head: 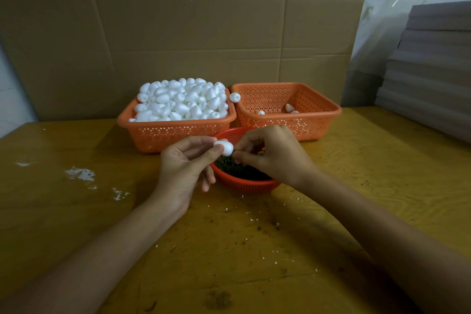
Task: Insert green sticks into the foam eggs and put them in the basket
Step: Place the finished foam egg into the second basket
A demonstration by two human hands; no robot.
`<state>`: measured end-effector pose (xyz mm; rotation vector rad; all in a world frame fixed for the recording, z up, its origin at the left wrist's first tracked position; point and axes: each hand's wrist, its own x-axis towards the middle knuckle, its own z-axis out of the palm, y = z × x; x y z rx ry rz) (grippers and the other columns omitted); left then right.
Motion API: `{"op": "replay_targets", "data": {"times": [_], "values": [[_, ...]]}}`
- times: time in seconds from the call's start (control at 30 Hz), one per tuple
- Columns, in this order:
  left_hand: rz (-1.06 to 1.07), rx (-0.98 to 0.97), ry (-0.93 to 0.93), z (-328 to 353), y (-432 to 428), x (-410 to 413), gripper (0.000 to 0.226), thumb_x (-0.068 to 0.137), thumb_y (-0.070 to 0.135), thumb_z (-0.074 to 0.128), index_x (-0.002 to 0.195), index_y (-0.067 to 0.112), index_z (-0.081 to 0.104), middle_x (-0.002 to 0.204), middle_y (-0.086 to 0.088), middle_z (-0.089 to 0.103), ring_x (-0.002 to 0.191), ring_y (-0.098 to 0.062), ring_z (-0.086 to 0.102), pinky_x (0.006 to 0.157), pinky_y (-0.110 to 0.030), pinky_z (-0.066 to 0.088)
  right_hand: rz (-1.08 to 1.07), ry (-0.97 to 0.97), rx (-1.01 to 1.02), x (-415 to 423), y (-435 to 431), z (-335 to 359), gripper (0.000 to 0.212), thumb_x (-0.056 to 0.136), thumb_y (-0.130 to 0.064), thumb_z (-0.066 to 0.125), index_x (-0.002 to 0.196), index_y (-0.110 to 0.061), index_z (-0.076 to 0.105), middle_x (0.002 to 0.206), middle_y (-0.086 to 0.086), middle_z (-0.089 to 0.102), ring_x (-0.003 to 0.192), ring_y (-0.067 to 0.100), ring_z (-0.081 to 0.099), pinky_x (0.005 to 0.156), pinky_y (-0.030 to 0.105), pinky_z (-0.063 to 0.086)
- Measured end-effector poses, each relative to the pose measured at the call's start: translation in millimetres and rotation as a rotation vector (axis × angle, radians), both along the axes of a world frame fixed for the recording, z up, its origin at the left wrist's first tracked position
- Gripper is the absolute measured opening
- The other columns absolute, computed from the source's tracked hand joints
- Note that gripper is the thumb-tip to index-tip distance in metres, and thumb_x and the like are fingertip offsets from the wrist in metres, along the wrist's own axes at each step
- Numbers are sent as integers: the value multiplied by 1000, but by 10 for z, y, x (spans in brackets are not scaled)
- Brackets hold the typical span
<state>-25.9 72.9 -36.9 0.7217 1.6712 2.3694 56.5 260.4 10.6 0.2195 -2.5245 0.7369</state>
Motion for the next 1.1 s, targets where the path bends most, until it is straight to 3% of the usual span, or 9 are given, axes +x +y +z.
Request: {"op": "replay_targets", "data": {"times": [0.17,0.37,0.53,0.7,1.1], "values": [[-5,13,-1,-14,1,-16,26,73,26,89,96,18,80,103,-14,79,43,-13,57,34,-21,40,14,-36,-103,7,-7,-6,5,88,-19,83,91,-16,80,75,-7,77,73,4,74,81,40,60],[-1,36,-14,-6,15,-11,28,67,31,90,93,23,83,100,-11,78,44,-11,54,31,-18,33,84,-107,-188,0,-15,-38,8,89,-14,82,92,-11,75,77,-7,79,74,4,76,79,26,61],[-35,25,-17,7,6,4,33,69,26,89,101,27,82,108,-7,79,45,-10,56,31,-18,33,85,-126,-167,-13,-45,-67,12,89,-16,83,94,-12,72,80,-8,79,76,3,76,81,38,62],[-40,27,-27,13,12,8,33,66,30,90,99,25,83,105,-10,79,43,-10,55,32,-19,33,92,-105,-187,9,-47,-72,34,88,-15,83,107,-9,55,84,-3,80,83,8,77,85,47,61],[-164,58,-14,-9,-26,-33,27,77,18,86,103,23,80,123,-11,76,36,-6,48,30,-12,27,61,-31,-189,-6,-44,-98,37,86,-10,83,113,-9,57,88,-4,80,85,5,76,85,41,60]]}}
